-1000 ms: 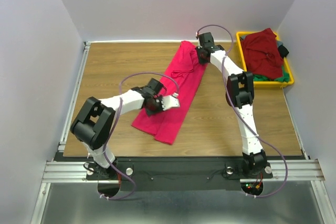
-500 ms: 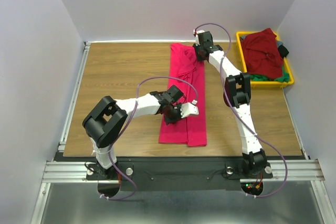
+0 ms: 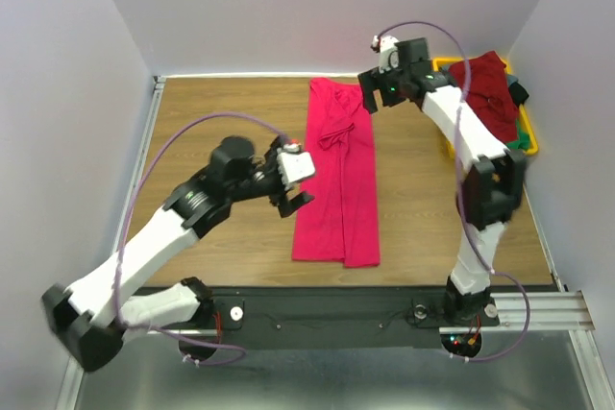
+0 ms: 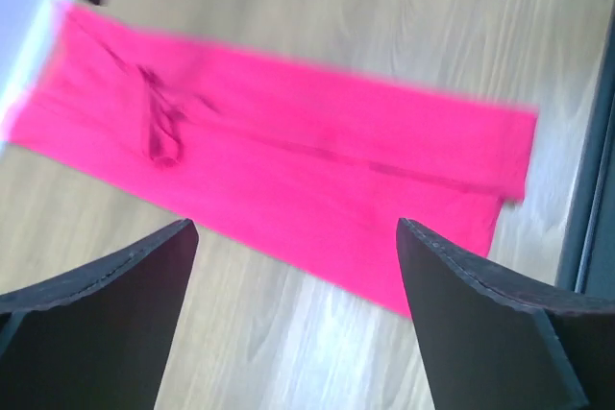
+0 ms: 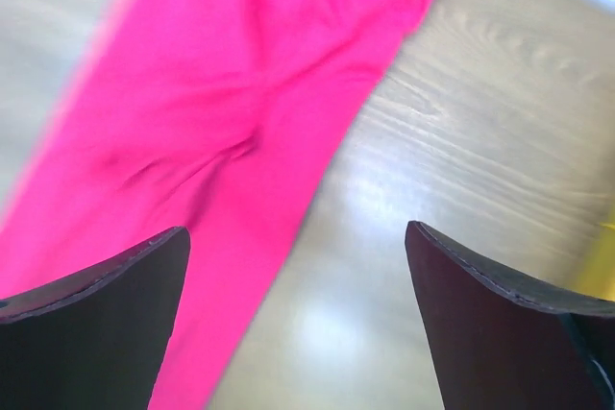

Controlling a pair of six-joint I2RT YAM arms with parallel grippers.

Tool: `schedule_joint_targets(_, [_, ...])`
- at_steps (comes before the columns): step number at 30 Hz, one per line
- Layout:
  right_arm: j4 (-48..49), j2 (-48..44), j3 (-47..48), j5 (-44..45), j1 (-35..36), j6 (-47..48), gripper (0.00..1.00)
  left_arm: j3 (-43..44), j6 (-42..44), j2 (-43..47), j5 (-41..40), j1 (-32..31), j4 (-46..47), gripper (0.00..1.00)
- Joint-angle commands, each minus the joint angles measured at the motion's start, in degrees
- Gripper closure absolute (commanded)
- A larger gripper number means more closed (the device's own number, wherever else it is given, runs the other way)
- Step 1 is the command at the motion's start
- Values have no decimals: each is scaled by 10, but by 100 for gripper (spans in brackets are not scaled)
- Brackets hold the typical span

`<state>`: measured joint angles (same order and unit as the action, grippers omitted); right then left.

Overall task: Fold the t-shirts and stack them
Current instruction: Fold the tshirt

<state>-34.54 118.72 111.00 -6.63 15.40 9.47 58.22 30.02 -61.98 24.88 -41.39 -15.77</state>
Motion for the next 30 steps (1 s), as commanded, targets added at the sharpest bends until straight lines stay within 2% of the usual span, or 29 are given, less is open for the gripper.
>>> schedule_joint_targets(1, [-37,-177,-80,-105,2,79,1,-63,-39,84,-7,6,28,2])
schedule_joint_targets(3, [-72,-232,-168,-132,9,127,6,-94,-33,123,0,8,22,1])
schedule_joint_targets(4, [-82,-283,-202,-139,16,141,11,-109,-25,132,10,9,14,7])
schedule_joint_targets(7, [-112,-353,-319,-141,40,186,17,-130,36,150,53,9,-36,23])
schedule_joint_targets(8, [-118,-388,-343,-138,59,193,24,-146,54,151,59,9,-47,28])
schedule_joint_targets(9, [-126,-407,-396,-140,69,200,27,-154,77,150,73,9,-74,41])
schedule_joint_targets(10, [-129,-421,-420,-141,81,202,30,-162,144,146,84,9,-91,47])
schedule_joint_targets(11, [-130,-446,-447,-149,98,203,32,-179,171,143,97,6,-115,55])
schedule_joint_targets(16, [-124,-471,-553,-167,118,213,42,-245,245,124,70,-19,-91,55])
schedule_joint_targets(22, [-99,-480,-606,-168,154,216,42,-307,273,92,30,-65,-7,52])
schedule_joint_targets(30, [-72,-465,-646,-121,265,215,38,-316,259,41,14,-113,45,49])
